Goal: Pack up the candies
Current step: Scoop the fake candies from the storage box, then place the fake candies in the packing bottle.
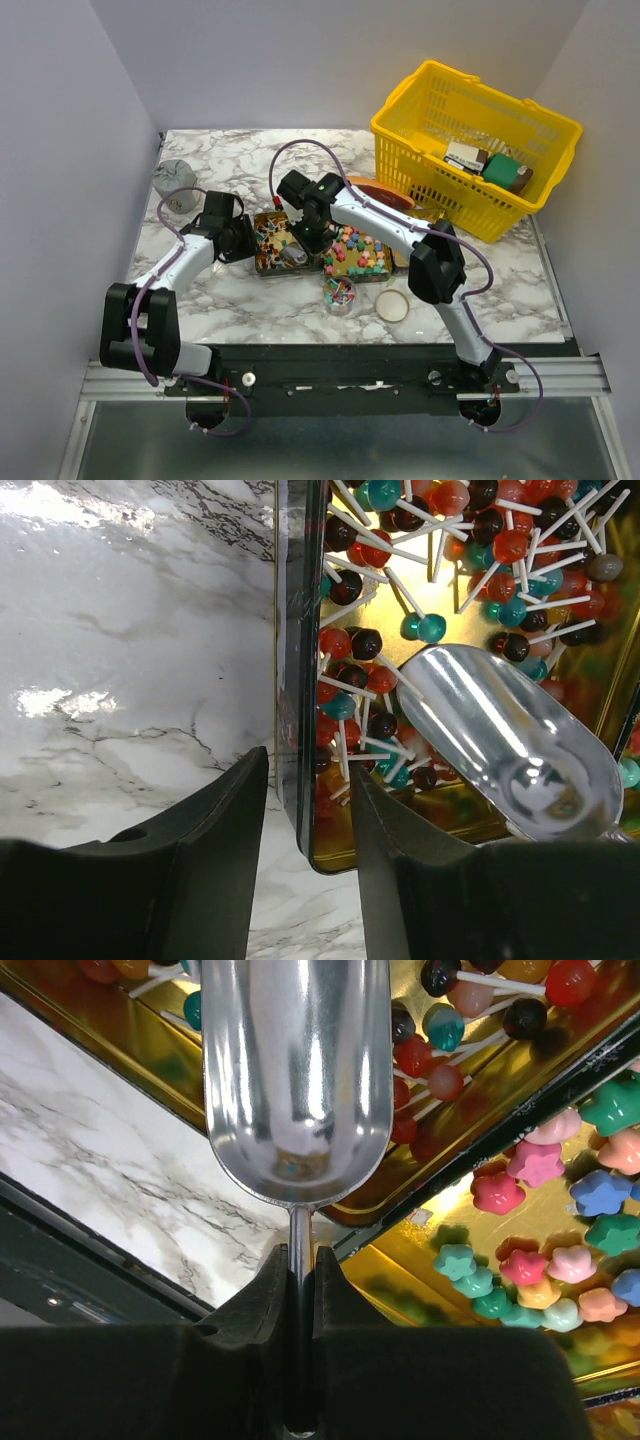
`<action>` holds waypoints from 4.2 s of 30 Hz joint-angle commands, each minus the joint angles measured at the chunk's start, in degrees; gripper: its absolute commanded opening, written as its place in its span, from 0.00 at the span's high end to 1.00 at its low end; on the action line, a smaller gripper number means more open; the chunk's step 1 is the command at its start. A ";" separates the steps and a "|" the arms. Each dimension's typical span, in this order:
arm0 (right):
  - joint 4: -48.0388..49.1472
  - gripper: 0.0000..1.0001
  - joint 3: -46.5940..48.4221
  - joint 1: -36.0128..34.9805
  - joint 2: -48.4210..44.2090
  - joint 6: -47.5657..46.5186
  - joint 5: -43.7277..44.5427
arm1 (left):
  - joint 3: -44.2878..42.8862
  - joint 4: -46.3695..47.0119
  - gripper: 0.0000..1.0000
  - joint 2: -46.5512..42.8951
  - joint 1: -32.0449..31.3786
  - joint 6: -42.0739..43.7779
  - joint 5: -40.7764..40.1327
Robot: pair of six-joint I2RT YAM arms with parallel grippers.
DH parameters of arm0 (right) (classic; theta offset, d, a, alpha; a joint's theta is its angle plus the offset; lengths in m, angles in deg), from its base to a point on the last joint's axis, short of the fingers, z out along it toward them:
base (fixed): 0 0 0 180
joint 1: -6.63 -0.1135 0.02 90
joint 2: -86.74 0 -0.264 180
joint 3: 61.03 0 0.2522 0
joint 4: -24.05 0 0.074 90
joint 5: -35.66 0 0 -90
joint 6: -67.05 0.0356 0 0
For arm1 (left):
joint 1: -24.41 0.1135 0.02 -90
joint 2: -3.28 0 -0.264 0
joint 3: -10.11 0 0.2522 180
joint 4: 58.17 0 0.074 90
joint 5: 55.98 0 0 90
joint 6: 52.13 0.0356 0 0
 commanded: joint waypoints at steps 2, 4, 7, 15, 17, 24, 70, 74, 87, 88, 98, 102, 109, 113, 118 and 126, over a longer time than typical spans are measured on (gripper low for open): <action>-1.08 0.99 1.73 -0.06 3.08 -3.27 2.02 | -1.97 -1.17 0.55 1.90 -0.12 0.74 1.34; -0.38 0.99 2.16 -0.15 3.70 -3.62 2.46 | -2.24 -1.35 0.56 2.95 -0.12 1.00 1.60; 2.08 0.99 2.34 -0.15 4.49 -3.97 2.72 | -2.41 -1.35 0.59 3.74 -0.30 1.36 2.92; 9.81 0.99 1.90 -0.06 6.51 -4.50 5.62 | -2.77 -2.05 0.74 5.77 -1.62 2.15 3.36; 11.40 0.99 1.12 -0.15 6.69 -4.50 6.32 | -2.77 -2.14 0.75 5.86 -1.97 2.24 3.18; 19.65 0.99 -2.93 -0.15 5.90 -3.62 9.40 | -2.68 -2.23 0.78 5.68 -3.20 2.41 2.48; 40.05 0.99 -43.88 -4.46 -34.52 -5.20 14.94 | -0.22 1.11 0.39 -9.43 -3.73 -1.37 -12.99; 43.04 0.99 -48.71 -5.33 -38.92 -5.55 15.99 | 0.22 1.47 0.38 -10.14 -3.73 -1.54 -13.52; 38.05 0.99 -57.94 -6.74 -50.95 0.07 16.35 | -0.04 1.20 0.39 -9.35 -3.73 -1.63 -12.64; 37.34 0.99 -58.65 -6.66 -52.01 1.46 16.08 | -0.13 1.20 0.38 -9.35 -3.73 -1.63 -12.73; 20.82 0.99 -62.61 -6.74 -60.90 8.07 9.94 | -0.39 1.11 0.40 -8.47 -3.73 -1.54 -11.67; 15.02 0.99 -61.91 -7.01 -61.60 8.86 8.53 | -0.48 1.03 0.41 -8.38 -3.81 -1.46 -11.93; 9.48 0.99 -60.68 -7.18 -60.55 8.77 4.57 | -0.66 0.85 0.41 -8.03 -3.46 -1.46 -12.11; 5.61 0.99 -59.36 -7.36 -58.18 10.35 4.74 | -0.74 0.76 0.41 -8.12 -3.20 -1.28 -12.29; 2.18 0.99 -56.20 -7.53 -56.86 11.06 5.71 | -0.75 1.02 0.41 -8.21 -2.94 -1.37 -12.29; -0.81 0.99 -53.91 -7.53 -54.48 10.71 6.15 | -0.75 1.03 0.42 -8.21 -2.58 -1.46 -11.85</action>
